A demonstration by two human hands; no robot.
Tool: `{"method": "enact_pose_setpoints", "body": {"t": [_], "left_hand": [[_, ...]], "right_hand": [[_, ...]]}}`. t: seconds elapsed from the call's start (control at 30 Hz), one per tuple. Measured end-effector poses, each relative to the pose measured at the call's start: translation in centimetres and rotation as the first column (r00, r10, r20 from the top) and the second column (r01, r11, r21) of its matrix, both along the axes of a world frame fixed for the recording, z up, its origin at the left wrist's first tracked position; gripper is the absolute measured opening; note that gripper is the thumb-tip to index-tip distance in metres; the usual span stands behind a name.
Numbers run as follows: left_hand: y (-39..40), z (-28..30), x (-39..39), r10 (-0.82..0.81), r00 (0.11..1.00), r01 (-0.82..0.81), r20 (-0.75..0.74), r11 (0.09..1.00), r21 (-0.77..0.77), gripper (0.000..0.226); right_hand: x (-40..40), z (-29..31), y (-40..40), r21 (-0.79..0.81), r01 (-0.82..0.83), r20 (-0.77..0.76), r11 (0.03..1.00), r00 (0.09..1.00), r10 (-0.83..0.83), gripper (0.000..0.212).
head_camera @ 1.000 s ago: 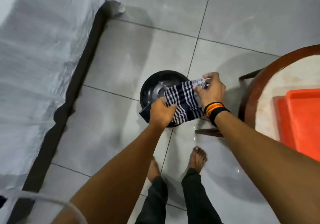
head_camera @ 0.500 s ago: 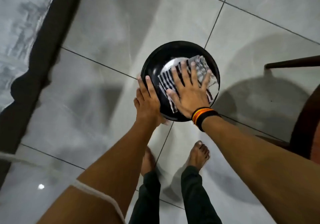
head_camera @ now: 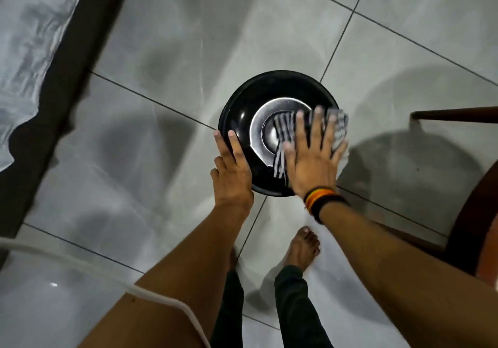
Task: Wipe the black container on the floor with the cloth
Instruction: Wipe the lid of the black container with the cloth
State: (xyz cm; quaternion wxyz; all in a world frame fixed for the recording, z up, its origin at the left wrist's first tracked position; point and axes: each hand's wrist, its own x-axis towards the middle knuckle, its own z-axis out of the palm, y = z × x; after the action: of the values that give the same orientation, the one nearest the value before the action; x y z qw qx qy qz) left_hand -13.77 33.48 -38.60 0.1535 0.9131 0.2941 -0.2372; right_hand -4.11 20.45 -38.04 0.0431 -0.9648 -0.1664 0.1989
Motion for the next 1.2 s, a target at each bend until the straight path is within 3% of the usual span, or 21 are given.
{"method": "enact_pose_setpoints", "body": {"t": [0.1,0.17,0.3,0.33,0.4,0.53,0.63,0.7,0.77,0.9,1.07,1.13,1.2], "left_hand": [[0.1,0.3,0.2,-0.027,0.999,0.027,-0.017,1.0,-0.005,0.124],[0.2,0.4,0.3,-0.035,0.999,0.035,-0.035,0.999,-0.007,0.122],[0.2,0.6,0.5,-0.054,0.997,0.053,-0.06,0.998,-0.017,0.119],[0.1,0.6,0.3,-0.05,0.997,0.049,-0.057,0.999,-0.01,0.12],[0.0,0.5,0.3,-0.044,0.998,0.044,-0.043,0.999,0.001,0.124],[0.1,0.4,0.1,-0.038,0.999,0.037,-0.036,0.999,-0.021,0.128],[0.1,0.3,-0.1,-0.03,0.999,0.03,-0.014,0.999,-0.023,0.126],[0.0,0.4,-0.1,-0.033,0.999,0.033,-0.015,0.999,-0.028,0.126],[0.0,0.5,-0.1,-0.038,0.999,0.037,-0.01,0.999,-0.022,0.126],[0.0,0.6,0.0,-0.027,1.0,0.027,0.0,0.999,-0.022,0.121],[-0.7,0.5,0.9,0.037,0.999,-0.038,-0.028,0.998,-0.055,0.127],[-0.7,0.7,0.9,0.05,0.998,-0.053,-0.045,0.996,-0.066,0.13],[-0.9,0.9,0.7,0.049,0.998,-0.052,-0.04,0.996,-0.077,0.132]], "right_hand": [[-4.0,0.2,0.2,-0.044,-0.2,-0.046,0.979,0.979,0.198,0.065],[-2.5,0.1,1.6,-0.013,-0.356,-0.052,0.934,0.933,0.355,0.063],[5.8,0.1,5.9,0.019,-0.703,-0.037,0.711,0.71,0.703,0.058],[7.9,0.2,6.9,0.027,-0.704,-0.055,0.71,0.708,0.704,0.058],[11.0,0.5,8.2,0.058,-0.589,-0.113,0.806,0.799,0.591,0.056],[11.9,0.0,5.3,0.138,-0.123,-0.122,0.983,0.983,0.14,0.053],[8.8,-0.2,0.9,0.195,0.298,-0.181,0.934,0.947,-0.265,0.058],[5.1,-0.2,-0.9,0.2,0.442,-0.189,0.875,0.893,-0.408,0.063],[0.4,-0.2,-1.2,0.152,0.429,-0.107,0.89,0.903,-0.417,0.067],[-6.3,-0.8,1.8,0.058,0.081,-0.028,0.995,0.996,-0.08,0.065],[2.5,-1.2,3.9,0.039,-0.333,0.09,0.942,0.94,0.328,0.06],[5.8,-1.3,2.9,0.042,-0.316,0.113,0.948,0.944,0.31,0.061],[5.9,-1.2,1.5,0.097,-0.103,0.085,0.99,0.992,0.095,0.062]]}}
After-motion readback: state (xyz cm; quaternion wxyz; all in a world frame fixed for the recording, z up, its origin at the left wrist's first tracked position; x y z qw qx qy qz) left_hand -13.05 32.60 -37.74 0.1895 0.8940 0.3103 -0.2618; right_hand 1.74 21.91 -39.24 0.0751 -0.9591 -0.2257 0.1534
